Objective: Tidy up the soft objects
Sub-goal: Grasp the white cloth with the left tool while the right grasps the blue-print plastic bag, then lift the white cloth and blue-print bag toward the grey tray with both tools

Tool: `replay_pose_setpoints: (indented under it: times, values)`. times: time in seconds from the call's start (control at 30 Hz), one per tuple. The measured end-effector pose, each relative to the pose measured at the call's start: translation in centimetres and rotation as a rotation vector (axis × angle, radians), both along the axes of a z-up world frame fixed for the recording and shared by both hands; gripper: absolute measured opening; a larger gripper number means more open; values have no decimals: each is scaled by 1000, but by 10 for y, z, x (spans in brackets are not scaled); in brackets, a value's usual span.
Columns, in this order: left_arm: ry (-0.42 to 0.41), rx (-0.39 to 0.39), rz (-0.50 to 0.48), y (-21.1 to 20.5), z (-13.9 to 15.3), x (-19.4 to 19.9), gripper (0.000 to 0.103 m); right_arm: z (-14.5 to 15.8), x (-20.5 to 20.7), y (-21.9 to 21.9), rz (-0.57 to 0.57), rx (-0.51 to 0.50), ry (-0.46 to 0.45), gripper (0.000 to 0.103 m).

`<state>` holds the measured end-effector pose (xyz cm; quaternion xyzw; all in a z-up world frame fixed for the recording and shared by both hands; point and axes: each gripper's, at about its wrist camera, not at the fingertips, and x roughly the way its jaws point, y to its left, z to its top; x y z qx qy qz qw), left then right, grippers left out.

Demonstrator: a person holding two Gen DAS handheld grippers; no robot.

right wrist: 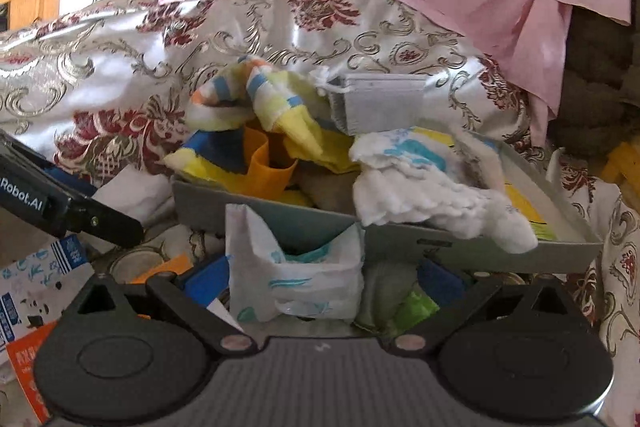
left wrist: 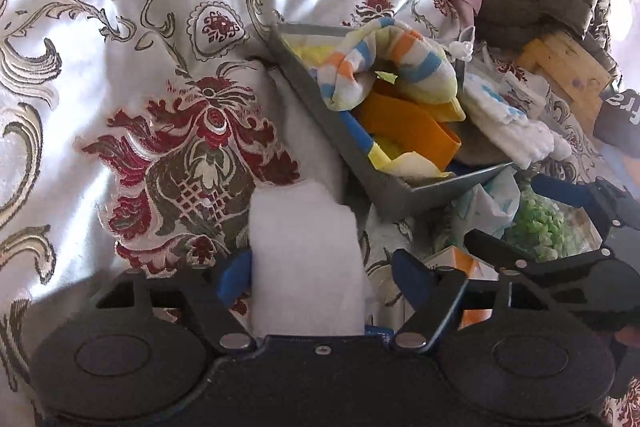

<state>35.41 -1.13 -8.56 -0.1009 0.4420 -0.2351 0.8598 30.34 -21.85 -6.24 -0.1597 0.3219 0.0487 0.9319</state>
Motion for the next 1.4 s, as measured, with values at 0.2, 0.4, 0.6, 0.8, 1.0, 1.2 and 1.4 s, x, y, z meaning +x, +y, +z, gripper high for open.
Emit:
replay_pose_setpoints:
  times: [0.2, 0.4, 0.6, 0.8, 1.0, 1.2, 1.4]
  values:
    - [48, -8, 44, 3, -3, 3, 47, -4, 7, 2, -8, 33, 34, 92]
    - [74, -30, 37, 5, -5, 4, 41, -5, 11, 4, -13, 50, 58, 84]
    - [82, -32, 49, 5, -5, 4, 25, -6, 11, 0, -33, 76, 82, 80]
    - [99, -37, 81, 6, -2, 6, 19, -1, 5, -2, -29, 115, 103, 66]
    - [66, -5, 93, 3, 10, 3, 16, 0, 1, -3, -43, 141, 110, 54]
    - [16, 22, 113, -4, 25, -2, 16, -2, -10, -2, -50, 118, 81, 34]
    - [-72, 39, 152, -12, 46, -18, 15, 3, -17, -4, -46, 113, 46, 26]
